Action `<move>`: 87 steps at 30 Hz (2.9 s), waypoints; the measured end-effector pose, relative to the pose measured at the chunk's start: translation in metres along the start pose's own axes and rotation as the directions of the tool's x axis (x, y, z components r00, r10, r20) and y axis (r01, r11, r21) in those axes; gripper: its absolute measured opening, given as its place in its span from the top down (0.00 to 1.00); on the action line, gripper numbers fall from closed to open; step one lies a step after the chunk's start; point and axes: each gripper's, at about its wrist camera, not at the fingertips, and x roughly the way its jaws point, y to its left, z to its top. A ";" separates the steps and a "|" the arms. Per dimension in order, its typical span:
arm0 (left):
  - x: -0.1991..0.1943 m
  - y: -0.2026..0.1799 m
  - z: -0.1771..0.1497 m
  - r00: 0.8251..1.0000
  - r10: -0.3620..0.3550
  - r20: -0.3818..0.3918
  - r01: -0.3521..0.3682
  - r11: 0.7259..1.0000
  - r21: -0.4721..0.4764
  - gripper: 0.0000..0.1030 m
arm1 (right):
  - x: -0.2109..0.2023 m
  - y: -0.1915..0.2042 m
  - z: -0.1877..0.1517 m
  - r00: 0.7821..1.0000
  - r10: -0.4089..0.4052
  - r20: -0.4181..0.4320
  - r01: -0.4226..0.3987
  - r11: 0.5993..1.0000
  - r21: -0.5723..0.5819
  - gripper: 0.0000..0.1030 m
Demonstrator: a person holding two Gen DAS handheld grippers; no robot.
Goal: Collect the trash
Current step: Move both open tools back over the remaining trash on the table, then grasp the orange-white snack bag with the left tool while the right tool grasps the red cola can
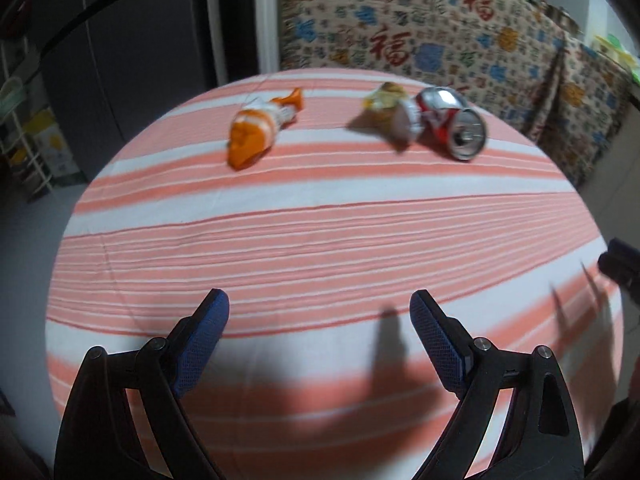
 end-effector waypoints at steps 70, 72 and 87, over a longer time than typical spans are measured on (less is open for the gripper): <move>0.023 0.024 0.023 0.987 -0.159 0.035 0.159 0.987 0.010 0.31 | 0.141 0.075 0.107 0.919 0.361 -0.160 -0.381 0.916 -0.122 0.38; 0.022 0.026 0.023 0.984 -0.172 0.038 0.172 0.985 -0.001 0.31 | 0.121 0.080 0.091 0.827 0.509 -0.239 -0.544 0.832 -0.107 0.38; 0.027 0.015 0.026 0.987 -0.157 0.029 0.157 0.987 0.024 0.20 | 0.135 0.014 0.095 0.940 0.328 -0.095 -0.301 0.927 0.223 0.36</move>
